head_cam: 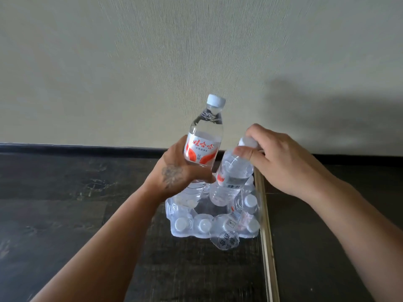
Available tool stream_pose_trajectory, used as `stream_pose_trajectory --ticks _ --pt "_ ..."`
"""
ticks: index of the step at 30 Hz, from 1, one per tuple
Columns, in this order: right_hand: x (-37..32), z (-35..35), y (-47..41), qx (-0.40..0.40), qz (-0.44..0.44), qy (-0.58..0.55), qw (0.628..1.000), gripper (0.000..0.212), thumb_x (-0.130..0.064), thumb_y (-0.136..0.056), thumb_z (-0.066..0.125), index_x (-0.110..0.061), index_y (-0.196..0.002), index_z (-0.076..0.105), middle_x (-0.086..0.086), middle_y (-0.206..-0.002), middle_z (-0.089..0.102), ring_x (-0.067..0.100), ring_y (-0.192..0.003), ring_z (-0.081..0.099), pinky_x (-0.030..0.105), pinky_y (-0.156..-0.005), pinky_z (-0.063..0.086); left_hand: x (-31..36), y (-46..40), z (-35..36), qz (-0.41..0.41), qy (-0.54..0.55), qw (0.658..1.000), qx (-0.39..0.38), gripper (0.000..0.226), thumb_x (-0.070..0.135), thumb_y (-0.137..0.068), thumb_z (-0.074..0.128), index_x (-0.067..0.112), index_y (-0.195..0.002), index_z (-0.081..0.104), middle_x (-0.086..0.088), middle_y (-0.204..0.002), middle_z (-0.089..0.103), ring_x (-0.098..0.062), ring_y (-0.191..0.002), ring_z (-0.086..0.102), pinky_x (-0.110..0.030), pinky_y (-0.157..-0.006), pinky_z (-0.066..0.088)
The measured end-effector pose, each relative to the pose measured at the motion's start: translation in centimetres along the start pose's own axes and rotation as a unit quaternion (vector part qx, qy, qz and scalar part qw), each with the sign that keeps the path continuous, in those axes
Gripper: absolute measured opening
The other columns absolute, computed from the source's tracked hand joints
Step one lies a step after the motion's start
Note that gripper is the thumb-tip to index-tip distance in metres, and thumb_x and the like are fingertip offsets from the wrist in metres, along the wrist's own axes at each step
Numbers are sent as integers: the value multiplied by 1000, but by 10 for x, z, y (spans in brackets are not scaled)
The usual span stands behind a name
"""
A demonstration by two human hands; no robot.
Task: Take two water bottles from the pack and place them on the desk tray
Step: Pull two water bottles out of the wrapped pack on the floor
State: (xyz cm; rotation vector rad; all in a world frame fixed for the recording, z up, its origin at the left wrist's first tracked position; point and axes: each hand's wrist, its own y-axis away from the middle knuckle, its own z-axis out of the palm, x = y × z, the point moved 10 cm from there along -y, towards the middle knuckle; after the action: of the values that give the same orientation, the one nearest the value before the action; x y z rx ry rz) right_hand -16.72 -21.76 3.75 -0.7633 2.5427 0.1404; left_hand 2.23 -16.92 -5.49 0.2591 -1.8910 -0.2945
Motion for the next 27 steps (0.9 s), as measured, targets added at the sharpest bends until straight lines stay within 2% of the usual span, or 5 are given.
stream_pose_trajectory --ticks 7,12,16,23,27 --pt "-13 -44 -10 56 -6 -4 998 55 -75 -91 36 -21 -91 48 -2 -70 56 14 -66 54 24 -59 43 2 -1 -9 -7 33 999 21 61 32 -51 91 31 -107 67 21 -87 80 1 -78 78 -12 -62 60" --pt "-27 -46 -15 65 -21 33 997 63 -75 -88 36 -14 -93 49 5 -76 59 30 -65 54 38 -58 46 2 -4 -10 -5 53 998 28 73 41 -42 89 24 -110 70 6 -90 83 -13 -82 81 -24 -73 66" --pt "-30 -31 -18 65 -30 35 997 60 -71 -90 43 -12 -95 51 6 -80 63 34 -68 58 41 -57 48 4 -4 -7 3 58 998 11 71 25 -51 93 14 -119 71 0 -95 84 -15 -86 83 -22 -70 64" --pt "-15 0 -13 102 21 -82 991 44 -71 -95 52 -29 -107 48 -10 -89 69 18 -83 70 35 -66 55 11 -2 -7 29 82 996 31 86 35 -44 91 14 -124 69 -7 -105 85 -25 -96 84 -37 -84 69" --pt "14 54 -6 4 98 -260 961 63 -87 -79 60 -45 -124 45 -22 -112 74 -3 -101 72 29 -84 58 10 -2 -9 38 65 996 47 66 15 -61 101 27 -117 68 14 -95 85 -3 -82 82 -14 -68 61"
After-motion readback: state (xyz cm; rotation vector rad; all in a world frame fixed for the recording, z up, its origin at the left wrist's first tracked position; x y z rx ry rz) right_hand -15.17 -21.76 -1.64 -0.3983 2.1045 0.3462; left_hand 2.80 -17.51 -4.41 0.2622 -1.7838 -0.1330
